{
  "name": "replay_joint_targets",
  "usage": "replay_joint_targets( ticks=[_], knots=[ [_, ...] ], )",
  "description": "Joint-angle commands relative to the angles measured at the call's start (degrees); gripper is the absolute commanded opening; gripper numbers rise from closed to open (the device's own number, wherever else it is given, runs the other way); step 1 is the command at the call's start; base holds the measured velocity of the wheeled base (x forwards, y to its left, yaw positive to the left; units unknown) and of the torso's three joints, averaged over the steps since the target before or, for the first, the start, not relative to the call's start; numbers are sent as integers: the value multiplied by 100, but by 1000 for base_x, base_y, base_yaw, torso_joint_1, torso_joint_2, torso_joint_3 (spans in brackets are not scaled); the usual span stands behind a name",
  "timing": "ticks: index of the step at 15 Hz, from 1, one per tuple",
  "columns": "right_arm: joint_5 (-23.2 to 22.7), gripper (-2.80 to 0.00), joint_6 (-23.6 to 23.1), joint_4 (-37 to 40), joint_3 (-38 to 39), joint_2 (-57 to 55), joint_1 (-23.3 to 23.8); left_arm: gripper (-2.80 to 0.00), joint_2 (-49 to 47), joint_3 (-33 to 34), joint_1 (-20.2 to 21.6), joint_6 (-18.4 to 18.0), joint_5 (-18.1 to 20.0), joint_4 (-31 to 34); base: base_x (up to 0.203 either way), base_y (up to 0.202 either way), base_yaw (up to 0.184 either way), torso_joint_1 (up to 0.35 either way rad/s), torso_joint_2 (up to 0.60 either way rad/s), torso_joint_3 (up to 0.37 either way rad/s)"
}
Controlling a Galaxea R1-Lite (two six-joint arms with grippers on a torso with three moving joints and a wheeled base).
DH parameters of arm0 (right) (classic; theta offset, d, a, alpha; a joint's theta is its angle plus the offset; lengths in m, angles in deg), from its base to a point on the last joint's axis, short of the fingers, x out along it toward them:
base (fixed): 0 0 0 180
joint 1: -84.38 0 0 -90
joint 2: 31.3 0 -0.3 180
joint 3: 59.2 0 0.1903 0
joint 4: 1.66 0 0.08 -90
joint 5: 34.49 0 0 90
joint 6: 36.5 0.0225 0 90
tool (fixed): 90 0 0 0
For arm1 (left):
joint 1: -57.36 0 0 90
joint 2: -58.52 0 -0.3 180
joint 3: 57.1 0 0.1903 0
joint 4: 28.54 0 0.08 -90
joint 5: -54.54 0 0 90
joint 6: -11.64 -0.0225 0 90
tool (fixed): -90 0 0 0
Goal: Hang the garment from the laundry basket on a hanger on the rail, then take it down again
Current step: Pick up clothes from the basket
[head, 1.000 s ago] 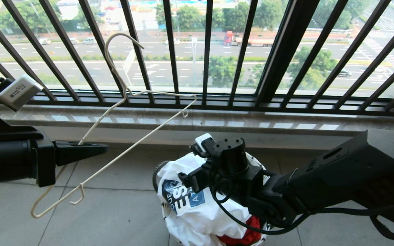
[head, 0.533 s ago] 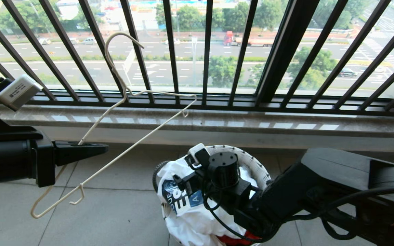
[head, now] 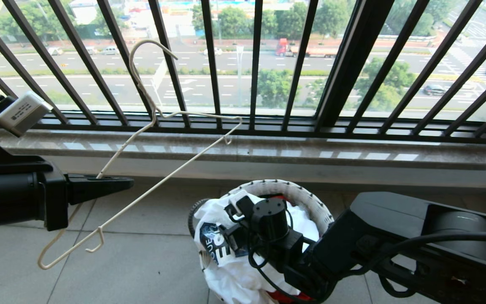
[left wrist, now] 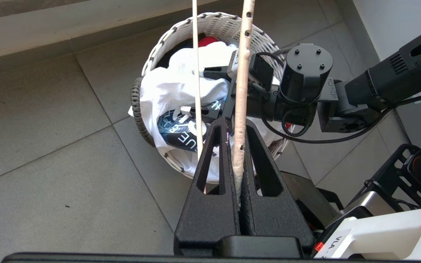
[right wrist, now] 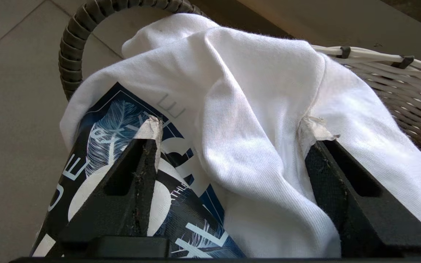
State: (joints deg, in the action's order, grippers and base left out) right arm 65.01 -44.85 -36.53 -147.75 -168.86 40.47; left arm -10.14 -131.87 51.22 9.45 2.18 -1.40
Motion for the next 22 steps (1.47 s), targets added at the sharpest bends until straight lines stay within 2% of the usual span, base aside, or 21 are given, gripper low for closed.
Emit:
replay_joint_targets(
  ticks=[1,7,13,16,22],
  knots=[
    [0,-280,-9,-30,-3,-5,-3,-280,-7,-2,-1,-1,15,1,0,0,0,0,0,0],
    [0,-280,-9,-22,55,97,-3,-280,-7,-2,-1,-1,24,1,0,0,0,0,0,0],
    [-9,-280,-27,447,476,1033,-25,-280,2,-28,-1,8,24,1,0,0,0,0,0,0],
    [-16,-280,-29,1529,693,1902,-14,-280,5,-37,-1,8,24,1,0,0,0,0,0,0],
    [-1,-280,-76,4653,680,3587,144,-280,1,-37,-1,8,24,1,0,0,0,0,0,0]
  ],
)
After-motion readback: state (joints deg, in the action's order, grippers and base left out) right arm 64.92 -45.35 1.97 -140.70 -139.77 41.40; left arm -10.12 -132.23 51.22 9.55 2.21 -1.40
